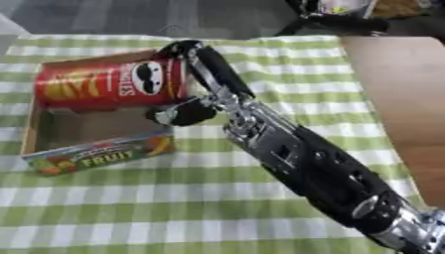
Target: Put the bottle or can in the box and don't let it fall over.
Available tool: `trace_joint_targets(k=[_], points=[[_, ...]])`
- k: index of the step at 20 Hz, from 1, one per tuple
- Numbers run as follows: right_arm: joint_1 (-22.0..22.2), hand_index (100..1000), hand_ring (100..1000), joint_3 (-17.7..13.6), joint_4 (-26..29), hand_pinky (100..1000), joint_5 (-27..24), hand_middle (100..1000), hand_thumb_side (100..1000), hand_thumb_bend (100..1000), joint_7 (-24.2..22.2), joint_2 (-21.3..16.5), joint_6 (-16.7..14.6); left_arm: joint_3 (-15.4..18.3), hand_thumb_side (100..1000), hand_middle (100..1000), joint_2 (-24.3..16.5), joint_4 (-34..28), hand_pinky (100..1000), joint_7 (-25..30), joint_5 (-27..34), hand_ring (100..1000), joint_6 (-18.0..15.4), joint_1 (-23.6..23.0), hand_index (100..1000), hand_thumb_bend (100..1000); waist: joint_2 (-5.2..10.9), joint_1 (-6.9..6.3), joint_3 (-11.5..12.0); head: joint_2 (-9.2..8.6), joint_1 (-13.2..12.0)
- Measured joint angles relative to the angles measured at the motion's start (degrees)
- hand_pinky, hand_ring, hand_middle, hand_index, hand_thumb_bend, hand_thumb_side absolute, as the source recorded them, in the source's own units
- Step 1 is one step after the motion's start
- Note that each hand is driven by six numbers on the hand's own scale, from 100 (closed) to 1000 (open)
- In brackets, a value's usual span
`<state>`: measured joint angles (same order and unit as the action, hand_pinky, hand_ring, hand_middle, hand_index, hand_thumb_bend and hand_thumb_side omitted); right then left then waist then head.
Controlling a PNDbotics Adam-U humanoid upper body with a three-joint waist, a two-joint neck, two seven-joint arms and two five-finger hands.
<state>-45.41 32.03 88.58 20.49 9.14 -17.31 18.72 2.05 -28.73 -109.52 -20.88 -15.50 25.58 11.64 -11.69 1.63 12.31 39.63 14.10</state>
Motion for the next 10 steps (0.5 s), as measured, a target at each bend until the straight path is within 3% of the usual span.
trace_joint_targets(k=[4, 10], points=[[0.0, 894, 976, -0.07, 0.35, 767, 1.51, 834, 296, 909, -2.82, -0.01, -0.72, 0.09, 641, 623, 0.0, 0.0, 624, -0.04, 0.0, 625, -0.02, 0.0, 726, 100, 0.0, 0.0, -0.03, -0.01, -0.08], [0.02, 904, 982, -0.5, 0.69, 770, 1.9, 838, 303, 918, -3.92, -0.01, -1.16, 0.11, 640, 622, 0.0, 0.0, 625, -0.08, 0.0, 624, -0.04, 0.0, 727, 100, 0.0, 0.0, -0.22, -0.01, -0.18]])
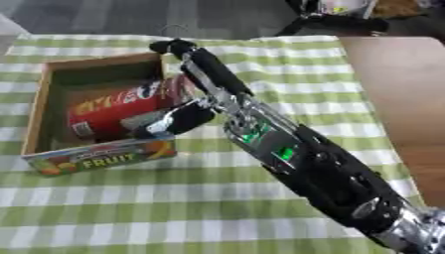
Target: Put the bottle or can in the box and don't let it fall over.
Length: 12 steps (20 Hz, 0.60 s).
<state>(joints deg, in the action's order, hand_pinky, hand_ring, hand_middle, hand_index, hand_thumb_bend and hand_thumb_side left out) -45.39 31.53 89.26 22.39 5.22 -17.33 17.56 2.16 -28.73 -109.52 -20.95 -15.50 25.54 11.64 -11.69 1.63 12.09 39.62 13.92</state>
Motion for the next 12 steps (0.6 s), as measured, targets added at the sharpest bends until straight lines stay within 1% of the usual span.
trace_joint_targets(k=[2, 3, 7, 12], points=[[0.02, 905, 982, -0.12, 0.19, 769, -0.04, 839, 311, 903, -0.02, -0.02, 0.01, 0.01, 640, 622, 0.0, 0.0, 625, -0.01, 0.0, 624, 0.01, 0.0, 726, 100, 0.0, 0.0, -0.07, 0.0, -0.05], [0.03, 905, 982, -0.17, 0.35, 769, -0.09, 838, 301, 914, -0.02, -0.02, 0.03, 0.02, 639, 622, 0.0, 0.0, 625, -0.01, 0.0, 624, 0.01, -0.01, 726, 100, 0.0, 0.0, -0.13, 0.0, -0.14], [0.62, 909, 982, -0.81, 1.55, 764, -0.79, 836, 290, 902, 0.25, -0.23, 0.55, 0.16, 639, 622, 0.0, 0.0, 625, -0.14, 0.0, 624, 0.11, -0.12, 727, 100, 0.0, 0.0, -0.5, 0.0, -0.35], [2.14, 908, 971, -2.35, 5.84, 747, -3.28, 822, 263, 871, 1.37, -1.79, 1.9, 0.21, 639, 622, 0.0, 0.0, 626, -0.29, 0.0, 623, 0.21, -0.56, 727, 100, 0.01, 0.0, -1.15, 0.02, -0.73]])
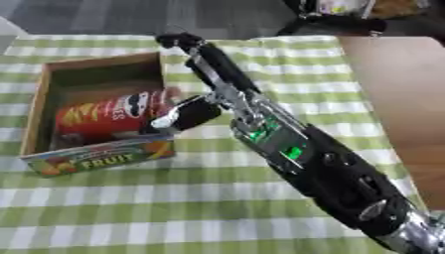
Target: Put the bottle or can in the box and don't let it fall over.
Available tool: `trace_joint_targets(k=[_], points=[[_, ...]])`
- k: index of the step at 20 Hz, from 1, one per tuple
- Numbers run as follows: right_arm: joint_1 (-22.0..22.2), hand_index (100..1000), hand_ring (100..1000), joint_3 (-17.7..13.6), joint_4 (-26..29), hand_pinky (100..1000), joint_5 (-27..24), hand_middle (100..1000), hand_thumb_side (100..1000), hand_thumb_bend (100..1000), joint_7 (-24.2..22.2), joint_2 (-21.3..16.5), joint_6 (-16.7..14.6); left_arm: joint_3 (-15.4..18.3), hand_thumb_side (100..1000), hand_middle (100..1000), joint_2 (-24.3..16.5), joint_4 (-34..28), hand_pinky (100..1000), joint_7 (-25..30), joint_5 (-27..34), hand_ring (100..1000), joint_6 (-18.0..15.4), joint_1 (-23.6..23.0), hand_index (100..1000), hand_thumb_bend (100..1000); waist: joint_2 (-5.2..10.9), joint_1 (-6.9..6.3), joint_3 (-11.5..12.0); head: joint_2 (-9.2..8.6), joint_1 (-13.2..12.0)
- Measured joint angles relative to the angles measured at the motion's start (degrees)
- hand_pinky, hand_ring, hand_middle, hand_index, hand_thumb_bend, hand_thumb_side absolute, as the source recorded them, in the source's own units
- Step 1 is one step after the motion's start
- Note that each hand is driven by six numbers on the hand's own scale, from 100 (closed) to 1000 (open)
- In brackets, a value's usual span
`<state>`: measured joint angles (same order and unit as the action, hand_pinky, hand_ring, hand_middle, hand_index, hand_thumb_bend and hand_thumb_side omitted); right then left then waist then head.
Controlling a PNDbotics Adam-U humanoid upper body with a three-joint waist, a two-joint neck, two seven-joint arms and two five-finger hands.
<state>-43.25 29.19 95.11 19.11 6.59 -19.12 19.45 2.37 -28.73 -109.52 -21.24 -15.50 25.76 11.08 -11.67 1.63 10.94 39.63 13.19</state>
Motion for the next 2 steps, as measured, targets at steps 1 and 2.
trace_joint_targets(k=[1, 2], points=[[0.55, 907, 963, -0.39, 1.22, 740, -0.76, 815, 259, 865, 0.23, -0.49, 0.42, 0.01, 639, 622, 0.0, 0.0, 625, -0.02, 0.0, 623, 0.01, -0.02, 726, 100, 0.0, 0.0, -0.2, 0.01, -0.06], [1.24, 907, 956, -0.83, 2.61, 733, -1.56, 809, 254, 860, 0.49, -1.05, 0.81, 0.03, 639, 622, 0.0, 0.0, 625, -0.05, 0.0, 623, 0.03, -0.05, 726, 100, 0.0, 0.0, -0.4, 0.01, -0.18]])
